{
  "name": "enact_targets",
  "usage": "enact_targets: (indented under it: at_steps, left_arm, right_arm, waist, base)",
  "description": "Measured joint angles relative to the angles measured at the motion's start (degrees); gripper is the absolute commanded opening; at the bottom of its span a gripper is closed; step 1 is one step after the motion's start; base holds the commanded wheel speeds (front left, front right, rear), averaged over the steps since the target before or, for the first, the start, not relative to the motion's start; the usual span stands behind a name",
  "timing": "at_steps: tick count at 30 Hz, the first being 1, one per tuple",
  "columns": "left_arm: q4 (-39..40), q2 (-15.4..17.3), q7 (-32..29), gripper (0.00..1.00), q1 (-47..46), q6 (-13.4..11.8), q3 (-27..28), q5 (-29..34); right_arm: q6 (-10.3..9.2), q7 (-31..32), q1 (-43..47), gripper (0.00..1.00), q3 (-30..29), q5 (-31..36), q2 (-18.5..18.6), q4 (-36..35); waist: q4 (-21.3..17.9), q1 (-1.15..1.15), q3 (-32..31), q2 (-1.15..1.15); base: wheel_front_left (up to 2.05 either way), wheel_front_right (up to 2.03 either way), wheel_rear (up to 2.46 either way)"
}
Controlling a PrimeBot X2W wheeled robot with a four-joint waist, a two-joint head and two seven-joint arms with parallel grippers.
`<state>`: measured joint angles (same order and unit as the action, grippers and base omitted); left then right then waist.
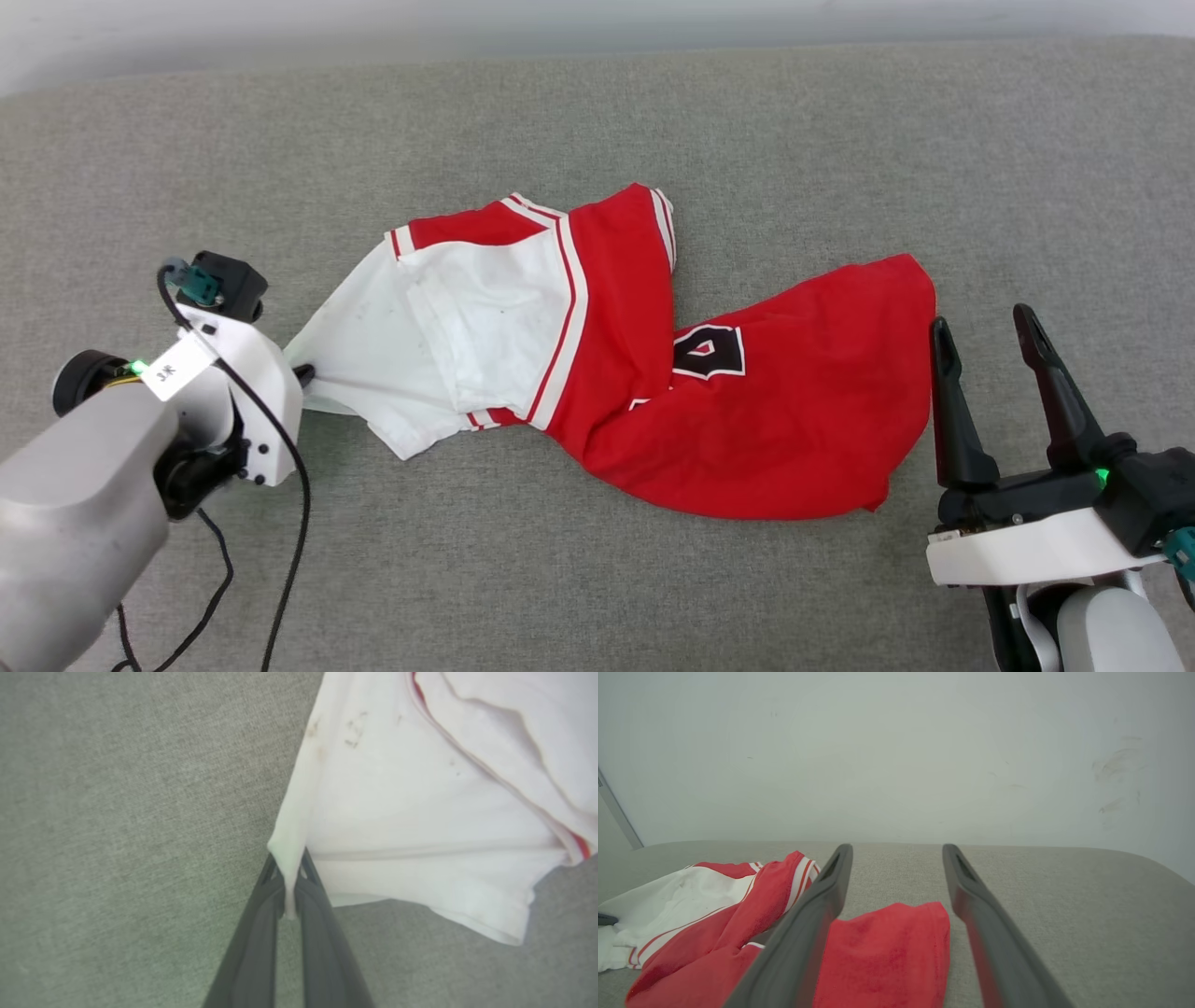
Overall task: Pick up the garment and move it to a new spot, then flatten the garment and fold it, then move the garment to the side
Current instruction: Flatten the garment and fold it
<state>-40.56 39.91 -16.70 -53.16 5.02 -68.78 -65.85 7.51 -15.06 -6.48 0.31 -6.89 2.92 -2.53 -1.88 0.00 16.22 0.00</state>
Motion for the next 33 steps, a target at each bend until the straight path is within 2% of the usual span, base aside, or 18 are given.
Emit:
enact_targets:
  at_steps: [1, 2, 6, 11, 13, 15, 17, 21, 25, 29, 33]
  left_arm:
    - [-0.5, -0.6, 1.5, 0.87, 0.2, -0.2, 0.2, 0.1]
    - [-0.9, -1.2, 3.3, 1.00, 0.3, -0.6, 0.3, 0.7]
    - [-1.8, -3.4, 12.9, 1.00, 0.4, -2.4, 0.6, 4.3]
    - [-1.3, -4.7, 26.9, 1.00, 2.7, -6.4, 2.7, 6.7]
    - [-0.1, -4.8, 30.0, 1.00, 4.6, -8.3, 4.1, 6.7]
    - [1.9, -4.7, 31.3, 1.00, 6.4, -10.3, 5.9, 7.3]
    - [5.6, -4.3, 31.6, 1.00, 8.3, -13.7, 9.0, 9.8]
    - [18.3, -4.0, 31.8, 1.00, 14.9, -21.4, 19.6, 18.4]
    - [28.4, -5.5, 31.8, 1.00, 25.6, -26.8, 30.6, 27.5]
    - [35.9, -9.6, 31.8, 1.00, 34.9, -29.5, 38.6, 35.7]
    - [39.1, -13.8, 31.8, 1.00, 41.6, -29.1, 45.1, 41.5]
  right_arm:
    - [0.00, 0.0, 0.1, 1.00, 0.0, 0.2, 0.0, 0.1]
    - [0.00, 0.0, 0.2, 1.00, -0.1, 0.4, 0.0, 0.2]
    - [0.00, 0.0, 0.7, 1.00, -0.2, 1.0, 0.0, 0.3]
    - [0.00, 0.0, 1.7, 1.00, -1.0, 2.0, 0.0, -0.1]
    - [0.00, 0.0, 1.7, 1.00, -1.4, 2.6, 0.0, -0.4]
    - [0.00, 0.0, 1.7, 1.00, -2.0, 3.2, 0.0, -1.0]
    - [0.00, 0.0, 1.4, 1.00, -2.8, 3.9, 0.0, -1.8]
    - [0.00, 0.0, -1.5, 1.00, -3.7, 5.1, 0.7, -3.7]
    - [0.00, 0.0, -5.4, 1.00, -3.3, 5.1, 3.4, -5.1]
    - [0.00, 0.0, -9.5, 1.00, -1.3, 4.6, 6.6, -5.3]
    - [0.00, 0.0, -14.1, 1.00, 3.1, 2.7, 10.1, -2.9]
  waist:
    - [0.1, 0.00, -0.2, 0.00]
    - [0.3, 0.00, -0.4, 0.00]
    - [0.9, 0.00, -1.9, 0.00]
    - [1.8, 0.00, -4.8, 0.00]
    - [2.3, 0.00, -6.0, 0.00]
    - [2.9, 0.00, -7.1, 0.00]
    - [3.6, -0.01, -7.9, 0.00]
    - [5.4, 0.00, -8.6, 0.00]
    - [6.9, 0.00, -8.6, 0.00]
    - [8.3, -0.01, -8.5, 0.00]
    - [9.6, 0.00, -8.3, 0.00]
  base:
    - [0.00, 0.00, 0.00]
    - [0.00, 0.00, 0.00]
    - [0.00, 0.00, 0.00]
    - [0.00, 0.00, 0.00]
    - [0.00, 0.00, 0.00]
    - [0.00, 0.00, 0.00]
    - [0.00, 0.00, 0.00]
    - [0.00, 0.00, 0.00]
    - [0.00, 0.00, 0.00]
    - [0.00, 0.00, 0.00]
    - [0.00, 0.00, 0.00]
